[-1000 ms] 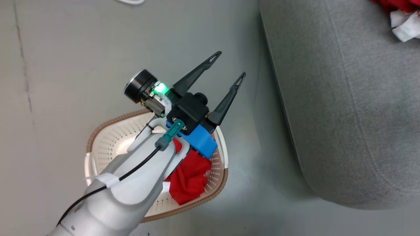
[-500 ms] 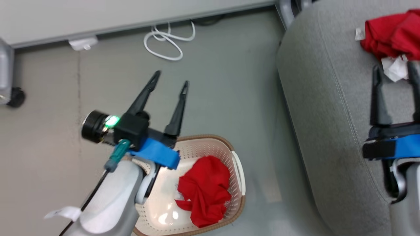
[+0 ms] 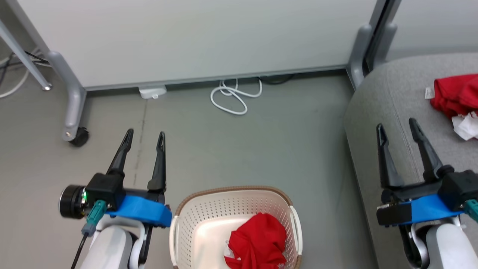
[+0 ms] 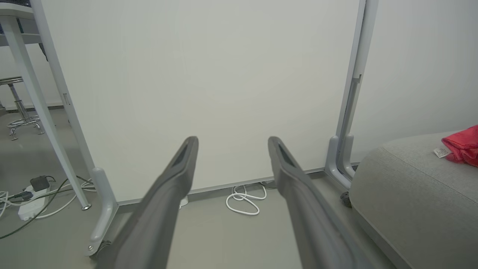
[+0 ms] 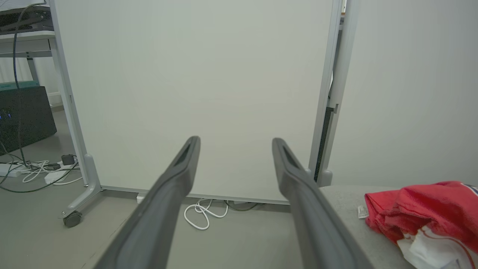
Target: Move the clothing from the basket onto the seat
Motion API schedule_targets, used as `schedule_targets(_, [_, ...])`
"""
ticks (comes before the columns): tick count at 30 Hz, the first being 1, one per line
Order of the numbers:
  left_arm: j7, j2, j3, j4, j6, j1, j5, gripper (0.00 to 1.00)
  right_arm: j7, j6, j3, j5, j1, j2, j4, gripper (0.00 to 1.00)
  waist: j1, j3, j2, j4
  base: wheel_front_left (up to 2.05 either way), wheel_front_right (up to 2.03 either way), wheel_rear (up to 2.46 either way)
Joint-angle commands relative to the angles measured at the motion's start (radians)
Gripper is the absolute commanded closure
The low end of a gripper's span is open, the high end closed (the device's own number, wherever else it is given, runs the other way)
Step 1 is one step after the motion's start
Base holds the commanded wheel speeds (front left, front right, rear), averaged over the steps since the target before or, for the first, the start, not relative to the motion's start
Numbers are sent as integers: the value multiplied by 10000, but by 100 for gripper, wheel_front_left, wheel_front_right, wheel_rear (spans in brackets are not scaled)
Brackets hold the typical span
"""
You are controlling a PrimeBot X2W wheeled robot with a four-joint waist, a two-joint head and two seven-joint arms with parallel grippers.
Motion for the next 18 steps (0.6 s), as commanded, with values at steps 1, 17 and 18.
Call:
schedule_targets(1, [-40,-37,178,-31,-55,305,110,0,-33,1,17,-14,288,79,-50,0,2,-387,0,273,0,0,0])
schedule_targets(17, [-36,-418,1109,-221,-399,1770,741,0,-33,1,-48,43,1722,561,180,0,2,-1399,0,316,0,0,0])
schedule_targets(18, [-36,-439,1143,-233,-420,1812,769,0,-35,3,-39,8,1790,573,137,0,2,-1421,0,317,0,0,0])
